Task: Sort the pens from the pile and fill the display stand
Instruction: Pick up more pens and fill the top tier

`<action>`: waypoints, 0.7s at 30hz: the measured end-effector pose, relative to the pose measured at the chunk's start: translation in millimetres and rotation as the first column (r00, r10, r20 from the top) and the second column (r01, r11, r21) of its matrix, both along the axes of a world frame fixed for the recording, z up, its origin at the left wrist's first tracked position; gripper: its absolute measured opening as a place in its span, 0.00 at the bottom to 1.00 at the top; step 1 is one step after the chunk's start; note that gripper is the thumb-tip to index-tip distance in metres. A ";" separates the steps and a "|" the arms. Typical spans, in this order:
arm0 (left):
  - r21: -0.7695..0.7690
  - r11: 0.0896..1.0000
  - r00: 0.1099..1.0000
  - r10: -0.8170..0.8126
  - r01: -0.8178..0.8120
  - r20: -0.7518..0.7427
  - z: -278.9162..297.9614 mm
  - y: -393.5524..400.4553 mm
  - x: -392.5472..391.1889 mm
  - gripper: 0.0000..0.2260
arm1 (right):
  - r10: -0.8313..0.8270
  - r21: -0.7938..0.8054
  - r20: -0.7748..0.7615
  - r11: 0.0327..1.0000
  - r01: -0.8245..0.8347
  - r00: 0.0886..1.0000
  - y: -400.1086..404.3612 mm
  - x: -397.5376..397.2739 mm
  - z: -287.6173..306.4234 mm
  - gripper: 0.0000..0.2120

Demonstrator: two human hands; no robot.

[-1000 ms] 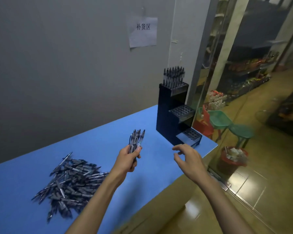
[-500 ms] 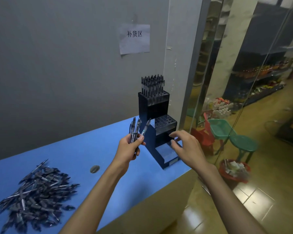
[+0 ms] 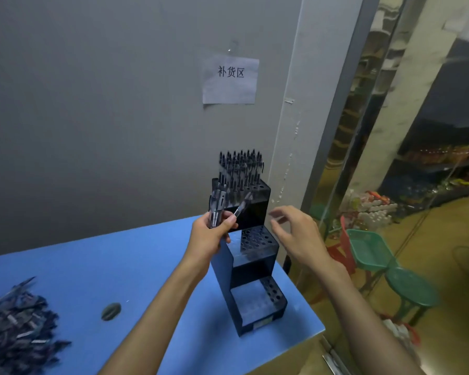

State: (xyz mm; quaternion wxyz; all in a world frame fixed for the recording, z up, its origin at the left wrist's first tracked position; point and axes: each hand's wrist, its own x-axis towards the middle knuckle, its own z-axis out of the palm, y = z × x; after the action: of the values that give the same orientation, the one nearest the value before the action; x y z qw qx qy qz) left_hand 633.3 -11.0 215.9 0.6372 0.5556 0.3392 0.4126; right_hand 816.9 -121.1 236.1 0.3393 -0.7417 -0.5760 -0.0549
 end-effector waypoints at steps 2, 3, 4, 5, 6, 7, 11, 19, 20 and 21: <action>0.015 1.000 1.000 0.024 -0.024 0.006 3.9 7.4 10.8 0.07 | 0.026 0.025 -0.001 0.999 -0.026 1.000 15.4 10.3 6.0 0.09; 0.023 0.999 0.999 0.036 -0.037 0.010 6.1 9.6 15.2 0.07 | 0.042 0.034 -0.006 0.999 -0.042 0.999 22.6 14.1 8.5 0.09; 0.028 0.998 0.999 0.050 -0.050 0.015 8.1 11.0 18.9 0.06 | 0.059 0.041 -0.015 0.997 -0.058 0.998 28.9 16.9 11.1 0.09; 0.031 0.998 0.998 0.062 -0.063 0.025 9.7 12.4 22.9 0.06 | 0.075 0.049 -0.028 0.996 -0.074 0.997 35.0 19.8 13.4 0.10; 0.031 0.997 0.997 0.074 -0.075 0.034 11.5 13.4 26.6 0.06 | 0.096 0.057 -0.047 0.994 -0.093 0.994 40.8 22.7 15.8 0.10; 0.032 0.996 0.996 0.085 -0.086 0.037 13.4 14.4 30.5 0.07 | 0.120 0.068 -0.071 0.991 -0.115 0.990 46.6 25.7 18.3 0.10; 0.060 0.989 0.991 0.132 -0.133 0.020 20.3 16.8 44.5 0.10 | 0.224 0.129 -0.174 0.971 -0.203 0.959 69.8 38.9 28.2 0.09; 0.071 0.969 0.971 0.237 -0.237 0.011 33.8 13.5 67.5 0.08 | 0.424 0.225 -0.504 0.906 -0.359 0.753 107.3 59.9 36.0 0.08; 0.075 0.967 0.969 0.245 -0.244 -0.005 34.1 13.8 69.4 0.07 | 0.436 0.244 -0.571 0.899 -0.363 0.696 110.8 60.6 37.2 0.08; 0.080 0.965 0.967 0.254 -0.252 -0.022 33.9 14.4 71.2 0.07 | 0.450 0.271 -0.640 0.891 -0.365 0.623 113.3 60.1 38.6 0.08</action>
State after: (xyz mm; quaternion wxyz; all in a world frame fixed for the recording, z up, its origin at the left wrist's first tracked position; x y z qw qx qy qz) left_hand 704.5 3.4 249.7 0.5521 0.5382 0.4013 0.4944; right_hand 877.0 -7.8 274.7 0.5734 -0.5372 -0.5570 0.2692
